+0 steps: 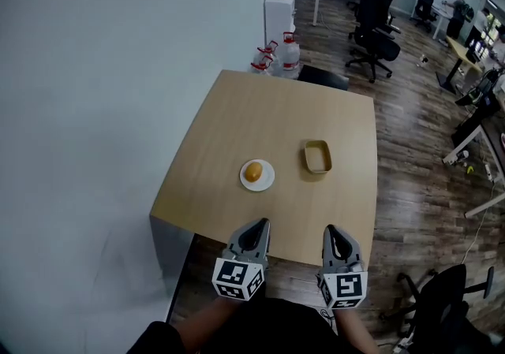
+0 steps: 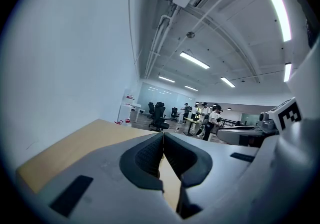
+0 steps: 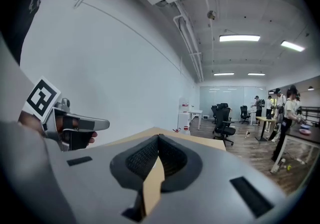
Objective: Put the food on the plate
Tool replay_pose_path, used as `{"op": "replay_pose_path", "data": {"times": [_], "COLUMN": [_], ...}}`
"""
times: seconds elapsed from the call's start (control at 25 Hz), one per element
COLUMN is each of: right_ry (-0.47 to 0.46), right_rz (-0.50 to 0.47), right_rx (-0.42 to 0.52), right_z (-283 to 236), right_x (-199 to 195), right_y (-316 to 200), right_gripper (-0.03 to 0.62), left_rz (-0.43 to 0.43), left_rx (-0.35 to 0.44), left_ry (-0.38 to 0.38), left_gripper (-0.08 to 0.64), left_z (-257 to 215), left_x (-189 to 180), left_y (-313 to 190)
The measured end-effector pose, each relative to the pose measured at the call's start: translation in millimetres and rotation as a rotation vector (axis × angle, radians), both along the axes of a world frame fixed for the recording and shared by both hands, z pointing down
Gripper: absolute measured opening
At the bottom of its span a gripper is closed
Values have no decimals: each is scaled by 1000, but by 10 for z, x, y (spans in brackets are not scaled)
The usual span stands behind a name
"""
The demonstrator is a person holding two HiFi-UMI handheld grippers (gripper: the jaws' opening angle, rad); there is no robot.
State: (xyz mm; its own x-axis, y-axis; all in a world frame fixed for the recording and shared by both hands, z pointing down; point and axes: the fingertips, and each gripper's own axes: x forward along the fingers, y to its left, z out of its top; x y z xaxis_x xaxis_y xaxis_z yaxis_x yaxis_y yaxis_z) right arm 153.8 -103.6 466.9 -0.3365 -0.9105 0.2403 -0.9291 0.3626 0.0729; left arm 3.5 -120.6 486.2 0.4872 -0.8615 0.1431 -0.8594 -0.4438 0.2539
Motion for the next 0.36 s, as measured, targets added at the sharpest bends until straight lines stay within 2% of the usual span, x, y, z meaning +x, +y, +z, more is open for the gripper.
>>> {"op": "replay_pose_path", "data": {"times": [0.16,0.36], "right_ry": [-13,-22], "right_rz": [1,-1], "right_rx": [-26,-33], "right_z": [69,100], "right_x": [5,68], "right_y": [108,140], "right_gripper": [60,60], "left_rz": [-16,-10], "left_rx": [28,-2], "left_ry": [-22,8], "left_gripper": [15,15], "left_z": [-47,-6], "left_x": [14,101], "left_y": [55,113]}}
